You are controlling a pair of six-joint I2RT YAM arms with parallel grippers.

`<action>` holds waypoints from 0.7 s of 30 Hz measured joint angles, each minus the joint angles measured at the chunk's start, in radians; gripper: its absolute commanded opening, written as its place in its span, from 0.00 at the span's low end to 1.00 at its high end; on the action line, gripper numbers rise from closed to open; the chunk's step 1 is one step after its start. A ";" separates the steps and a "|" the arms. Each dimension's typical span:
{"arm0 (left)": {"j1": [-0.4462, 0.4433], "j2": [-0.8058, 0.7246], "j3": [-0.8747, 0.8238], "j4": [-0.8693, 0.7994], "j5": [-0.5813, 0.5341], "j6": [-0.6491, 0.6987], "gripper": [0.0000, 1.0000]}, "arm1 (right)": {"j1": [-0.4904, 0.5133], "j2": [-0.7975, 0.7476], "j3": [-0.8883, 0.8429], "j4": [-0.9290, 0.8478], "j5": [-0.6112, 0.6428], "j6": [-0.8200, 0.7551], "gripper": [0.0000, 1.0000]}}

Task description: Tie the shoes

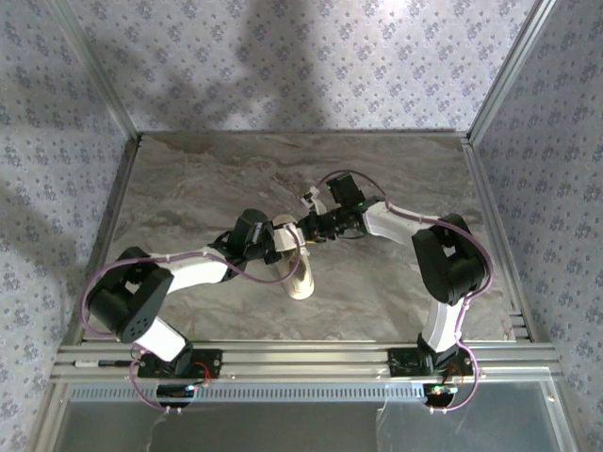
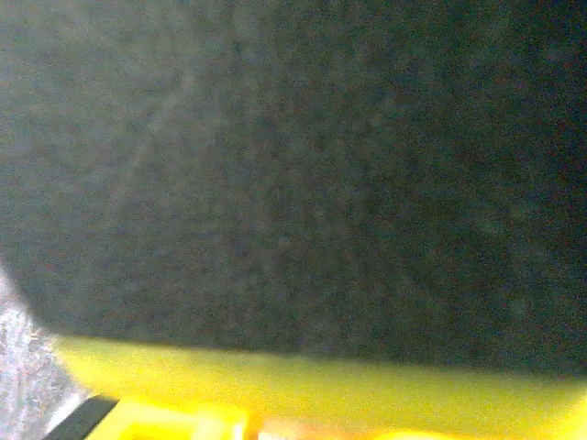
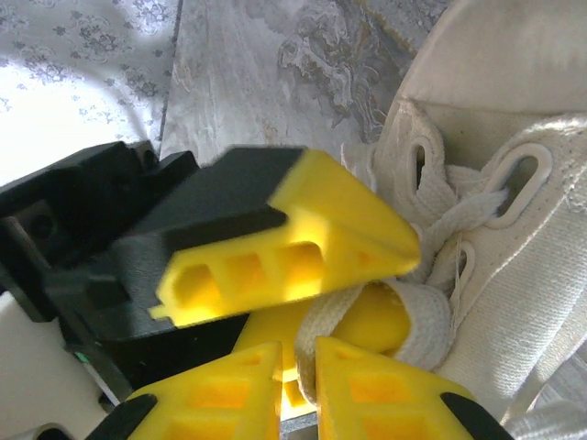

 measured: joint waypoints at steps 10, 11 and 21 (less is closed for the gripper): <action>0.000 0.003 -0.016 0.049 0.001 0.002 0.00 | -0.014 0.000 0.006 -0.023 0.006 -0.014 0.37; 0.000 0.002 -0.022 0.057 0.001 0.002 0.00 | -0.018 0.000 0.006 -0.026 0.007 -0.014 0.37; -0.003 -0.048 -0.078 0.079 -0.003 0.001 0.00 | -0.091 -0.075 -0.019 -0.043 0.053 0.018 0.37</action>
